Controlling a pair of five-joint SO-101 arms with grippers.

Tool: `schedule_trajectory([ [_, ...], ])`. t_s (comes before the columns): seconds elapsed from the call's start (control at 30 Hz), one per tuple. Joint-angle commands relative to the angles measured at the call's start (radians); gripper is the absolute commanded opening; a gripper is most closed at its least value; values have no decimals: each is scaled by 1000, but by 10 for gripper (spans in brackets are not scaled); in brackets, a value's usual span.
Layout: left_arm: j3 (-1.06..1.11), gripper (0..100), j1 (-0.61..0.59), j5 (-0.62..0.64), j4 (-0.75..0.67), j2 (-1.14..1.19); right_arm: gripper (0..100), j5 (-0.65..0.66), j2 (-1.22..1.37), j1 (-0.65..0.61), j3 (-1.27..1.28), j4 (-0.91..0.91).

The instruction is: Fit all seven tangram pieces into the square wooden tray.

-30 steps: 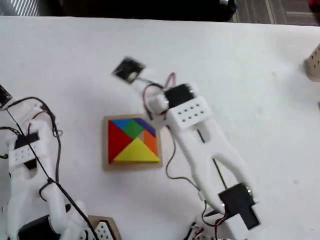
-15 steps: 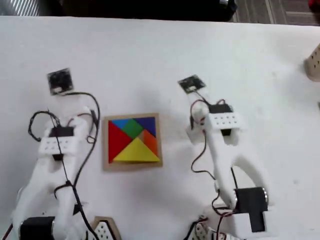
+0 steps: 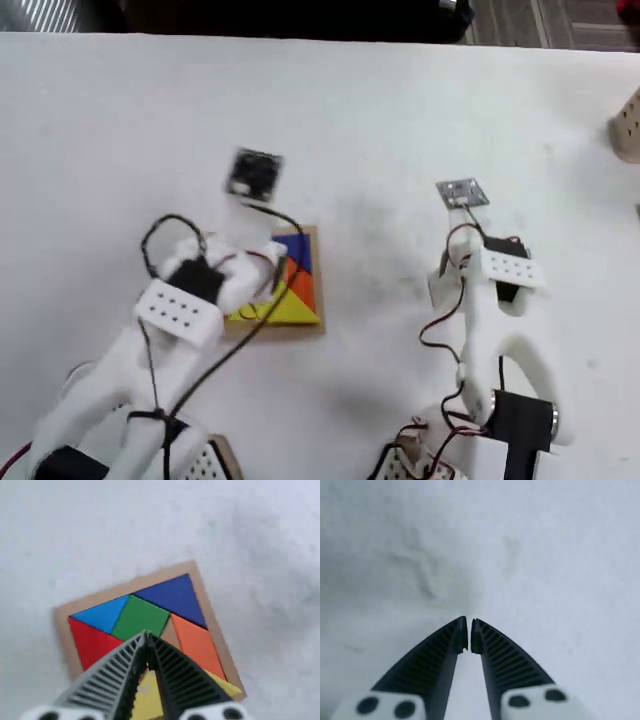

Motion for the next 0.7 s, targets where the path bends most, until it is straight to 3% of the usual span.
schedule_trajectory([
  [0.0, -14, 24, 134, -57, -2, -36, 18, 49, -36, 25, -3, -13],
  [0.2, 58, 24, 259, -57, -77, -36, 18, 58, -36, 19, 12, -64],
  [0.4, 75, 24, 254, -8, -133, 70, 18, 58, -36, 19, 12, -64],
  [0.67, -20, 24, 154, 20, -110, 257, 18, 58, -36, 19, 12, -64],
])
